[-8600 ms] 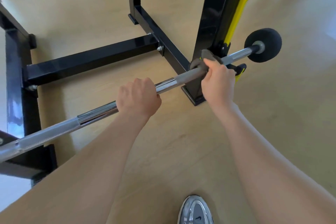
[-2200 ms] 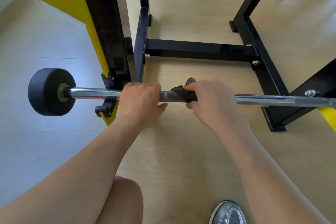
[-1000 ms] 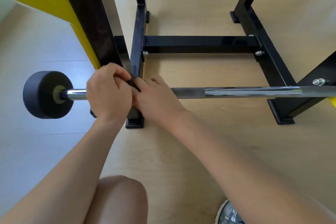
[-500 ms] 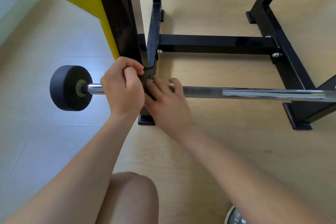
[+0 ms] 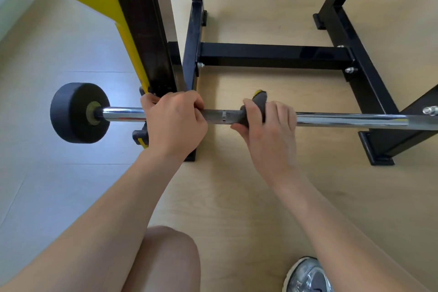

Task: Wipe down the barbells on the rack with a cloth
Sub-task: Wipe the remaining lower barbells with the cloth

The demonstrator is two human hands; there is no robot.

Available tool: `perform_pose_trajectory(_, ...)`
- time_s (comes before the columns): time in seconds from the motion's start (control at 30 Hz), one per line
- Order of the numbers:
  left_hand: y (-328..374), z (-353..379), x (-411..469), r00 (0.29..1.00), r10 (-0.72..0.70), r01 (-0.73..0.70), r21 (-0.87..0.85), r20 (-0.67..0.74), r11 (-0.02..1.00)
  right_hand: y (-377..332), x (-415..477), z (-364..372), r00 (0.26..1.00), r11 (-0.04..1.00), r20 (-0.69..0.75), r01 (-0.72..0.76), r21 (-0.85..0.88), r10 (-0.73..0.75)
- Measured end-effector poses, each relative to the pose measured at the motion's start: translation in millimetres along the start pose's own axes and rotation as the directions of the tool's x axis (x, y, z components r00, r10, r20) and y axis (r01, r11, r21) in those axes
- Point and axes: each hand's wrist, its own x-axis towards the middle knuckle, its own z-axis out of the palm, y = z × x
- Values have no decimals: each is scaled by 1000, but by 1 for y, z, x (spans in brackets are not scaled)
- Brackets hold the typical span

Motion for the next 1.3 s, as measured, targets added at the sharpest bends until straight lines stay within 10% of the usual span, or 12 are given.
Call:
perform_pose_trajectory(0.23, 36, 4, 0, 980, -41, 53, -59, 195, 997, 1, 76, -27, 890, 997, 452, 18, 75, -50)
perform_pose_trajectory(0.43, 32, 21, -6, 930, 191, -255, 176, 315, 951, 6, 118, -35, 459, 955, 883, -206, 212, -97)
perform_pose_trajectory(0.47, 32, 25, -2, 918, 179, -280, 257, 354, 925, 4, 119, -33, 493, 955, 865, -201, 219, -95)
perform_pose_trajectory(0.57, 44, 26, 13, 908, 41, -234, 423, 417, 875, -4, 73, -17, 912, 984, 408, -37, 172, -37)
perform_pose_trajectory(0.63, 47, 28, 20, 913, 4, -206, 454, 408, 867, -5, 27, -8, 993, 996, 83, 76, 53, -80)
perform_pose_trajectory(0.77, 49, 25, 25, 892, 9, -222, 420, 452, 880, -3, 21, 3, 994, 997, -66, 82, -3, -83)
perform_pose_trajectory(0.87, 51, 22, 32, 863, -23, -225, 424, 505, 877, -8, 59, -22, 966, 1000, 257, 18, 20, -22)
perform_pose_trajectory(1.0, 50, 18, 31, 854, -9, -241, 411, 520, 880, 8, 104, -37, 597, 952, 800, -202, 230, -67)
perform_pose_trajectory(1.1, 51, 17, 32, 854, -17, -223, 396, 519, 891, 24, 117, -36, 415, 896, 890, -298, 330, -190)
perform_pose_trajectory(1.3, 68, 14, 28, 786, -218, -89, 455, 578, 886, 34, 80, -40, 749, 847, 629, -185, 499, -207)
